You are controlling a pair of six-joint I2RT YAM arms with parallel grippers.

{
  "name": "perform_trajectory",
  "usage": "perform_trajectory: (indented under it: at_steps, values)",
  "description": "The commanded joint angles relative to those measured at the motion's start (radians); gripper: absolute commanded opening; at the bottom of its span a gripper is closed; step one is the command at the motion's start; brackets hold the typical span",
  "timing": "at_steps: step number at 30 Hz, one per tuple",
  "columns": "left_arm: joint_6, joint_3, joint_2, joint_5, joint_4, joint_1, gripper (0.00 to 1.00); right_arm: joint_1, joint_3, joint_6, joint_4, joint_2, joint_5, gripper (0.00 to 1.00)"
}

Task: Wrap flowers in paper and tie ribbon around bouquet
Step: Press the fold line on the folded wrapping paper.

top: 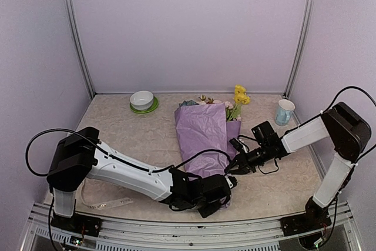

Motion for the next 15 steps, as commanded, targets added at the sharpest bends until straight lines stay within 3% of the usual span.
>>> perform_trajectory:
  at_steps: [1, 5, 9, 12, 15]
  values:
    - [-0.019, -0.019, 0.001, 0.052, -0.067, -0.002, 0.21, 0.005, 0.016, -0.018, -0.051, -0.039, 0.047, 0.00]
    - [0.016, 0.010, -0.115, 0.075, -0.007, -0.022, 0.24, 0.005, 0.013, -0.019, -0.051, -0.037, 0.048, 0.00]
    - [0.020, -0.122, -0.265, 0.136, 0.165, 0.012, 0.27, 0.007, 0.009, -0.012, -0.046, -0.038, 0.046, 0.00]
    - [-0.046, -0.166, -0.264, 0.140, 0.160, 0.085, 0.24, 0.008, 0.012, -0.015, -0.046, -0.037, 0.044, 0.00]
    - [-0.048, -0.131, -0.204, 0.117, 0.089, 0.082, 0.21, 0.009, 0.012, -0.017, -0.048, -0.036, 0.047, 0.00]
